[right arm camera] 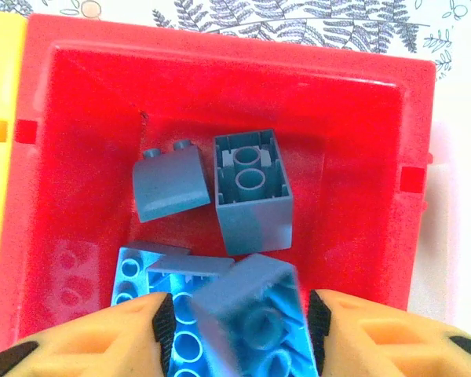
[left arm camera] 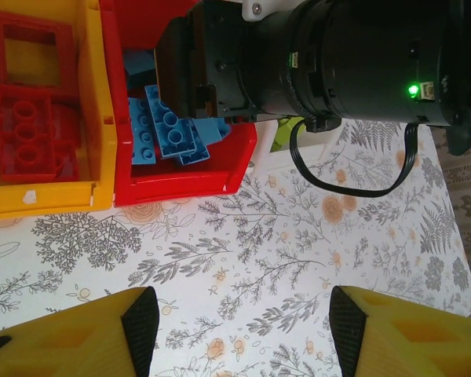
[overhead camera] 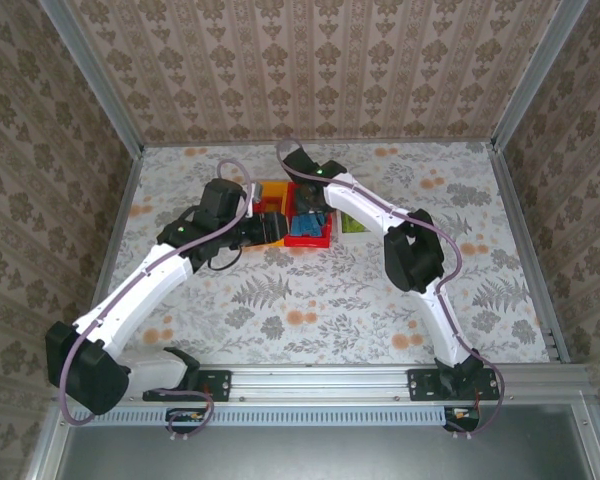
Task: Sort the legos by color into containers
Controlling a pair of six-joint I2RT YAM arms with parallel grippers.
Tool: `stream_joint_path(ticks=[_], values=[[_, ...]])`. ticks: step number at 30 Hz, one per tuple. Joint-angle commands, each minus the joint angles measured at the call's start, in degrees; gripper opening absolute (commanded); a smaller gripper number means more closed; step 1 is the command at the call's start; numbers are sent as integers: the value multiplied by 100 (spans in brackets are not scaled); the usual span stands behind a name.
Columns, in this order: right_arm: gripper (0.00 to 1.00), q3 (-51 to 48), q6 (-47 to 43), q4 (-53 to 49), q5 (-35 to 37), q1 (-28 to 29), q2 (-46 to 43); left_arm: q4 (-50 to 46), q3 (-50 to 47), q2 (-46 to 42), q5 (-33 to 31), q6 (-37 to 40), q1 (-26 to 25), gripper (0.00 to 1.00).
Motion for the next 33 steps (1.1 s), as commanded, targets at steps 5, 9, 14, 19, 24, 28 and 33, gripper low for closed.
stream_joint_path(ticks=[5, 9, 14, 19, 24, 28, 33], values=[[52, 425, 17, -241, 176, 72, -171, 49, 179, 19, 128, 171, 63, 62], [52, 245, -66, -111, 238, 87, -616, -106, 166, -122, 12, 176, 79, 62], [52, -1729, -266, 984, 382, 59, -2122, -462, 26, -487, -128, 95, 297, 62], [58, -4667, -498, 2593, 311, 51, -4304, -910, -394, -1103, -218, -65, 794, 78], [100, -6754, -681, 2979, -73, -40, -6259, -1269, -870, -1759, -140, -87, 1793, 100], [100, -7276, -261, 2453, 949, -67, -7026, -1393, -1049, -1858, -467, 182, 2395, 100], [100, -7790, -175, 2641, 1836, -1128, -7285, -1200, -1373, -1752, -3497, 103, 2473, 100]])
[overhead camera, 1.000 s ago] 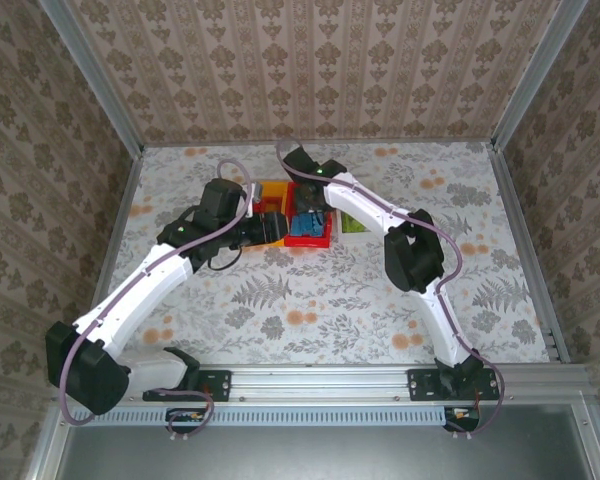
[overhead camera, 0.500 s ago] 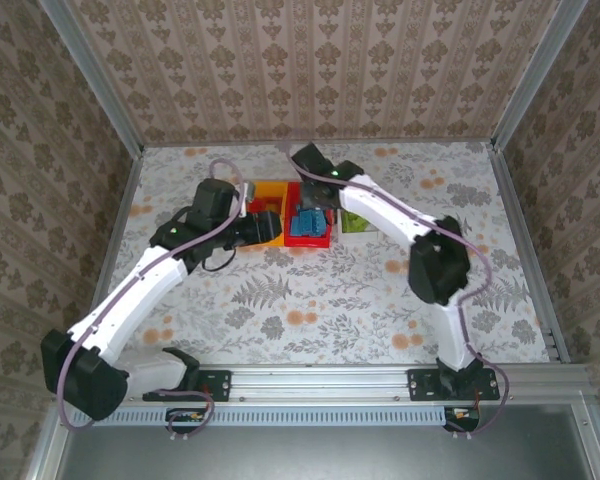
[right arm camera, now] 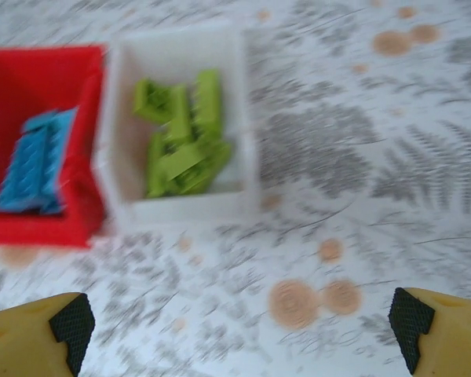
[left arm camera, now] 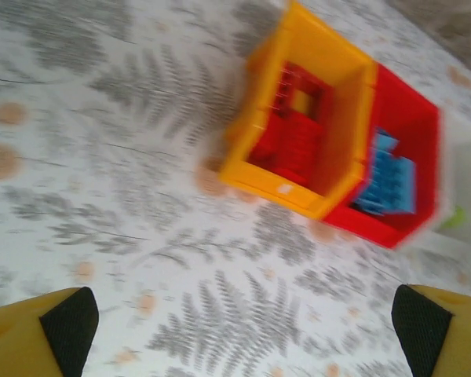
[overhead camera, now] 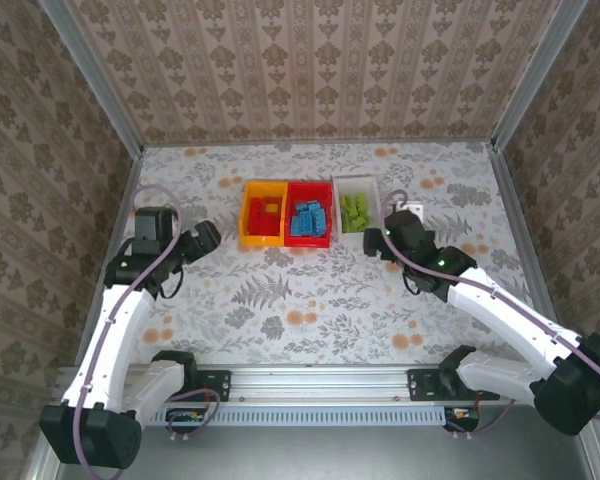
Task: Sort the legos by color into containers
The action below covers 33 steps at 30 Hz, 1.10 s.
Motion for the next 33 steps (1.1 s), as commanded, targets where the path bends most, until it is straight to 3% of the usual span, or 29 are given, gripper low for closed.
stream_joint_path(ticks=[1, 3, 5, 9, 13, 17, 20, 24, 26, 28, 31, 32, 33], values=[[100, -786, -79, 620, 794, -915, -385, 357, -475, -75, -2433, 217, 47, 100], [100, -1488, -354, 1545, 1275, -1335, -663, 1689, -1224, -227, -3048, 1306, 53, 100], [100, -1902, -904, 2391, 1390, -1583, -617, 2778, -1764, -167, -3388, 1866, 121, 100], [100, -1747, -1856, 2755, 915, -1896, 246, 3617, -2034, 704, -2572, 2657, 543, 100], [100, -2288, -1859, 4460, 298, -2198, 860, 4512, -2169, 1570, -2083, 2725, 662, 100], [99, -2179, -2049, 5692, -360, -2409, 1523, 5633, -2044, 2422, -1646, 2777, 805, 100], [100, -1965, -2391, 5982, -736, -2664, 1962, 6485, -1883, 2957, -1326, 2822, 923, 100], [100, -2309, -2352, 6784, -1304, -2912, 2146, 6404, -1423, 3495, -980, 3052, 1001, 100], [100, -2898, -2320, 7955, -1318, -2926, 2325, 6767, -1633, 3417, -885, 3297, 862, 100], [99, -3516, -2163, 9460, -1139, -3005, 2616, 7791, -2230, 3312, -958, 3627, 578, 100], [100, -3599, -2106, 9425, -1319, -3096, 2524, 9561, -3016, 3577, -1178, 3666, 538, 100], [100, -3526, -2112, 9319, -1319, -3092, 2529, 9525, -3040, 3559, -1149, 3593, 566, 100], [100, -3412, -2124, 9037, -1316, -3084, 2473, 8902, -2833, 3453, -1088, 3507, 597, 100]])
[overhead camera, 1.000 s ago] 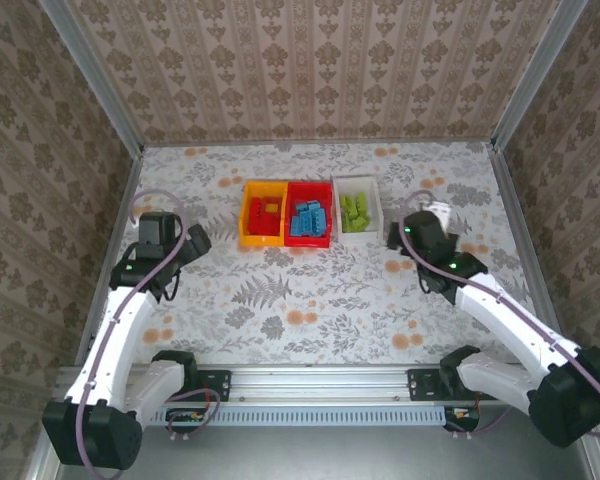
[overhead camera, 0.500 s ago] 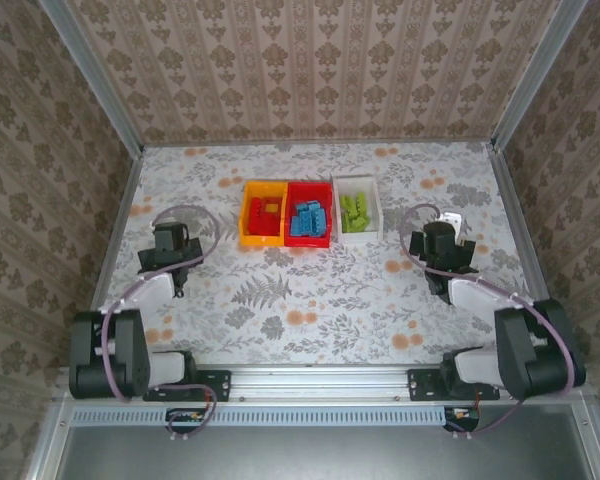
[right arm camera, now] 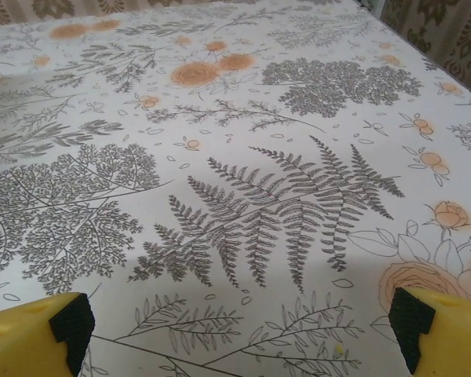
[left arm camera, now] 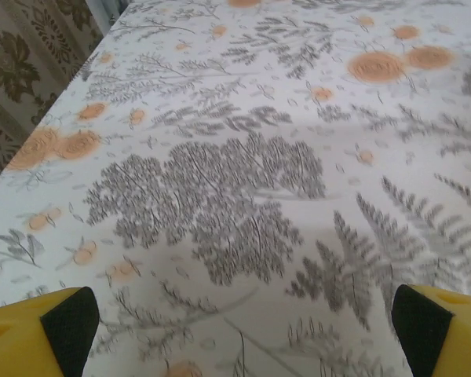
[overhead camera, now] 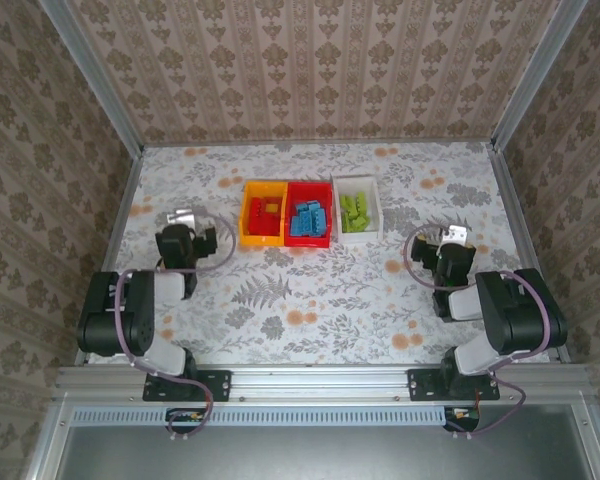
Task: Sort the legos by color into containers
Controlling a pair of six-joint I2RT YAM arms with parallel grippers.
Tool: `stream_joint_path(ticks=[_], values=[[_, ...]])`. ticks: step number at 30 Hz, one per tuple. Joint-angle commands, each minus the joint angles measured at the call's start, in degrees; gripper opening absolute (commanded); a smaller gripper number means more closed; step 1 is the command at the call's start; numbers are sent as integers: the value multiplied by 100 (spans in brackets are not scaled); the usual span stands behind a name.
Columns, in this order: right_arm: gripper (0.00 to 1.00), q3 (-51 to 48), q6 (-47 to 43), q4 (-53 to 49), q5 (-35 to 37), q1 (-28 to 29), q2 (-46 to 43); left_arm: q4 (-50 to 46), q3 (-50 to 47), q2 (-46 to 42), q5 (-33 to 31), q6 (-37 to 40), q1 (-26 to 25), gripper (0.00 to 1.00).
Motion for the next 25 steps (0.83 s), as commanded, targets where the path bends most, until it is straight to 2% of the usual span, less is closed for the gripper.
stream_joint_path(ticks=[1, 6, 17, 20, 25], values=[[100, 321, 52, 490, -187, 5, -57, 938, -29, 82, 54, 179, 89, 100], [100, 1001, -216, -643, 21, 265, 24, 808, 2, 39, 110, 125, 120, 100], [100, 780, -284, -262, -99, 276, -4, 839, -7, 54, 119, 133, 127, 100], [100, 1067, -325, -745, -212, 276, 30, 839, -2, 51, 117, 138, 127, 100], [100, 897, -351, -451, -292, 267, 6, 839, -5, 54, 116, 133, 126, 100]])
